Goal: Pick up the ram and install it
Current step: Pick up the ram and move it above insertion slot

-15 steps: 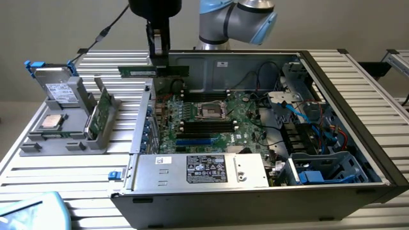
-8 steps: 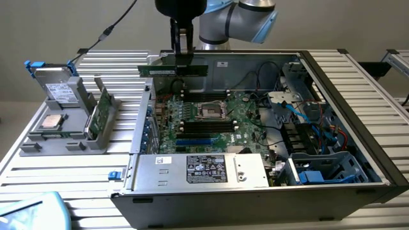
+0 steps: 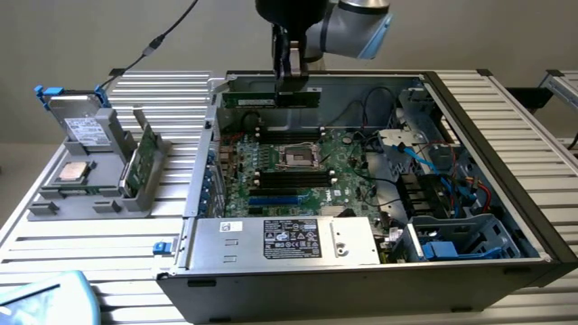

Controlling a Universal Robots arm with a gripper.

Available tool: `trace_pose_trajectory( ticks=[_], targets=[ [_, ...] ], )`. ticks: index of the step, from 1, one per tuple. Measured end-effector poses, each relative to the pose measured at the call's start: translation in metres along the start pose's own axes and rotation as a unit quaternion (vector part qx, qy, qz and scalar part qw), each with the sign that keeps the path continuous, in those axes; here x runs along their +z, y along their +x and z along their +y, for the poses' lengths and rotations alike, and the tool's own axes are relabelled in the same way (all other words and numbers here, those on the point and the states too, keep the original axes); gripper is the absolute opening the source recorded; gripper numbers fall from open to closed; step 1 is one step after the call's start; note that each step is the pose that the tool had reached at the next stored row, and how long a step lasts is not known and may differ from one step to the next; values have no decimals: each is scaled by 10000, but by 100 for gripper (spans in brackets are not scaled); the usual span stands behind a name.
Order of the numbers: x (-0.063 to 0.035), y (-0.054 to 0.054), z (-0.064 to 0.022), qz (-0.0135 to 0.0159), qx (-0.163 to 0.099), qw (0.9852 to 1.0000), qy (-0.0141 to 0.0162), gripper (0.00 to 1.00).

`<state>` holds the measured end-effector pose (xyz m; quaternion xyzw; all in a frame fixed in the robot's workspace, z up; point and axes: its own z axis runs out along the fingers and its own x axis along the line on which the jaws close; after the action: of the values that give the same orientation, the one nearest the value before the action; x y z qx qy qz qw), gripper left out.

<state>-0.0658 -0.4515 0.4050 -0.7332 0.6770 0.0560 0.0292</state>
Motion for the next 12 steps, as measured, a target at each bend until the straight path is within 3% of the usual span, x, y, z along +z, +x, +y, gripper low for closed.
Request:
trace_pose_trajectory(
  ticks=[7, 12],
  targets=[
    [118, -64, -330, 0, 0, 10000, 0, 14],
    [212, -104, -369, 1, 0, 10000, 0, 14]
  ],
)
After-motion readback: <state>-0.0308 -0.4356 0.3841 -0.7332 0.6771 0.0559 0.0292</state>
